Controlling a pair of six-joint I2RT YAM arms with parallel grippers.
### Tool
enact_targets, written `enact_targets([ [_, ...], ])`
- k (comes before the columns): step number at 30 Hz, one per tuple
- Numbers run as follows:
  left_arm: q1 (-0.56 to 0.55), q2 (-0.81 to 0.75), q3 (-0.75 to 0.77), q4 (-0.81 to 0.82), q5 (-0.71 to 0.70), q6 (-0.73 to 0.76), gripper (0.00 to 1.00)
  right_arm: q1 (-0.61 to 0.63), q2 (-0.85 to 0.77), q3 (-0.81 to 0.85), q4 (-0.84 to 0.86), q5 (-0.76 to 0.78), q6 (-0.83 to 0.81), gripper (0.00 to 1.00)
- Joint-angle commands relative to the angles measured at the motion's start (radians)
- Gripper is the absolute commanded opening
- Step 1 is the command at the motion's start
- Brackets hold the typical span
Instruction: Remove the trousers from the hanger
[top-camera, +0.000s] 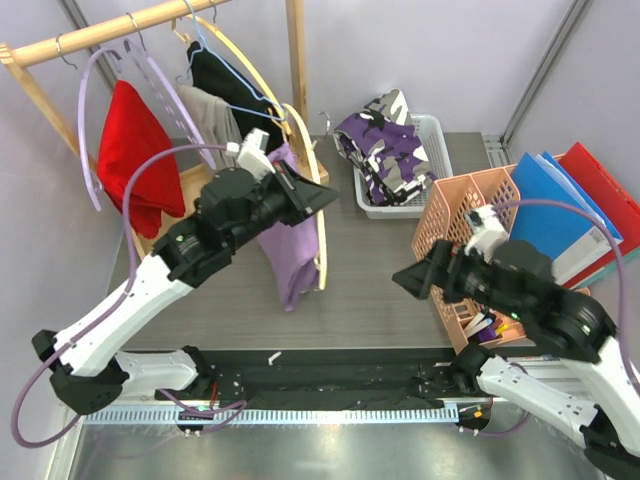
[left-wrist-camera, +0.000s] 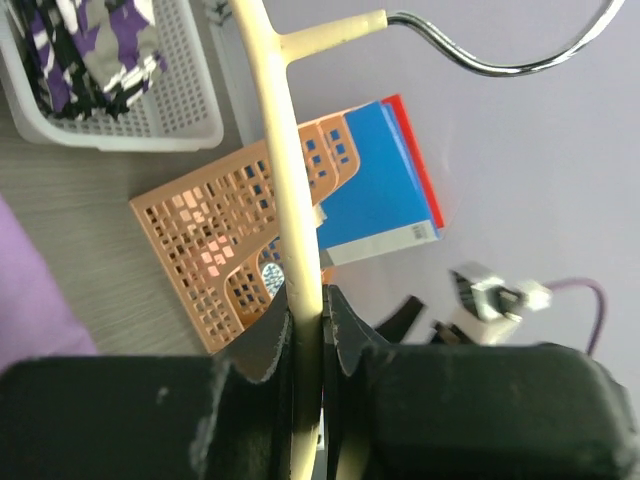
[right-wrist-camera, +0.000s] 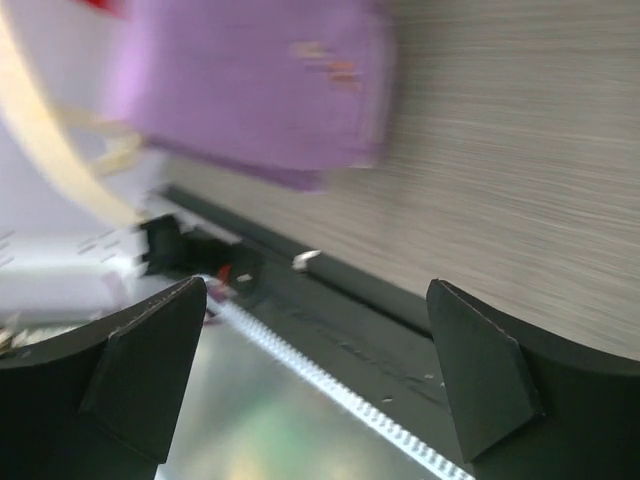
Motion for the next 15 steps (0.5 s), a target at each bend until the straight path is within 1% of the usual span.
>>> enact_targets([
  [1, 0.046, -0.084, 0.121, 0.031, 0.053, 0.052, 0.0, 0.005, 0.191, 0.024, -0.103, 0.265, -0.032, 1.0],
  [4, 0.066, -0.101, 0.141, 0.002, 0.084, 0.043, 0.0, 0.018, 0.305, 0.003, 0.027, 0.294, -0.061, 1.0],
  [5, 0.069, -0.105, 0.155, -0.019, 0.093, 0.041, 0.0, 0.031, 0.332, -0.005, 0.117, 0.304, -0.081, 1.0],
  [6, 0.071, -0.11, 0.163, -0.03, 0.093, 0.043, 0.0, 0.049, 0.375, -0.016, 0.163, 0.323, -0.133, 1.0],
  [7, 0.074, -0.121, 0.171, -0.041, 0.093, 0.044, 0.0, 0.079, 0.4, -0.017, 0.209, 0.359, -0.162, 1.0],
  [8, 0.074, -0.125, 0.175, -0.061, 0.093, 0.046, 0.0, 0.154, 0.417, -0.021, 0.316, 0.432, -0.199, 1.0],
  [9, 0.075, -0.135, 0.189, -0.073, 0.083, 0.05, 0.0, 0.211, 0.429, -0.06, 0.392, 0.484, -0.262, 1.0],
  [10, 0.075, -0.141, 0.192, -0.093, 0.075, 0.056, 0.0, 0.254, 0.426, -0.094, 0.475, 0.517, -0.382, 1.0],
  [11, 0.077, -0.156, 0.197, -0.102, 0.064, 0.059, 0.0, 0.324, 0.418, -0.134, 0.653, 0.523, -0.453, 1.0],
  [12, 0.077, -0.162, 0.203, -0.11, 0.047, 0.064, 0.0, 0.346, 0.405, -0.227, 0.75, 0.508, -0.507, 1.0],
  [13, 0.077, -0.167, 0.206, -0.124, 0.041, 0.066, 0.0, 0.363, 0.38, -0.264, 0.829, 0.477, -0.591, 1.0],
  [14, 0.077, -0.178, 0.207, -0.128, 0.037, 0.066, 0.0, 0.382, 0.366, -0.298, 0.936, 0.41, -0.615, 1.0],
  [15, 0.077, -0.181, 0.214, -0.136, 0.029, 0.069, 0.0, 0.411, 0.356, -0.322, 0.993, 0.379, -0.635, 1.0],
])
